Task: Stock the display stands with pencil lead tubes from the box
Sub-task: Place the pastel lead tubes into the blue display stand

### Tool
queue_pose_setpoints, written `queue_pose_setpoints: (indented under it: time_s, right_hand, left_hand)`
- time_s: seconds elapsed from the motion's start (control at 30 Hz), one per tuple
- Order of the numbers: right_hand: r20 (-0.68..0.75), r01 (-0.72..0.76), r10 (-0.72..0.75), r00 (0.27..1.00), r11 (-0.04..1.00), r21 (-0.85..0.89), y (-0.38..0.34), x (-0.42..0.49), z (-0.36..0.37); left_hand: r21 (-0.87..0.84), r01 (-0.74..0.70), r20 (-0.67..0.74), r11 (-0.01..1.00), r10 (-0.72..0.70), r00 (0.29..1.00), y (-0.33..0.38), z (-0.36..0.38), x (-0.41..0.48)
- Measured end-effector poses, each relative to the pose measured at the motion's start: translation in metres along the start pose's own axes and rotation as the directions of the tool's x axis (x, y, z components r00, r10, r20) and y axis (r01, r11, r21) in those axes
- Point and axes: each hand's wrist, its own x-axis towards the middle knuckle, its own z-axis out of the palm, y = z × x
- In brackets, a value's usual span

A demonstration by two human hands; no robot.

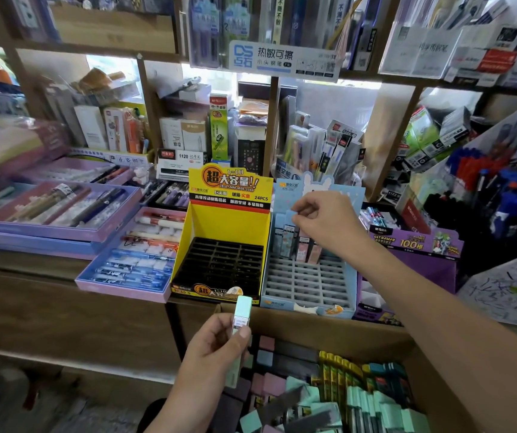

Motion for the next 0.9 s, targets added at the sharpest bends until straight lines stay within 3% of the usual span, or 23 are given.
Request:
queue_pose_setpoints:
  time_s: [0.57, 0.9]
  right_hand:
    - [0.026, 0.044, -0.041, 0.999, 0.995, -0.091, -0.009, 0.002, 0.005]
    - [0.033, 0.043, -0.038, 0.999, 0.982, -0.184, -0.003, 0.007, 0.021]
  left_hand:
    - [0.021, -0.022, -0.004, 1.000, 0.022, 1.000, 0.000, 0.000, 0.001]
    - [0.022, 0.056, -0.012, 0.998, -0.056, 0.998, -0.003, -0.004, 0.005]
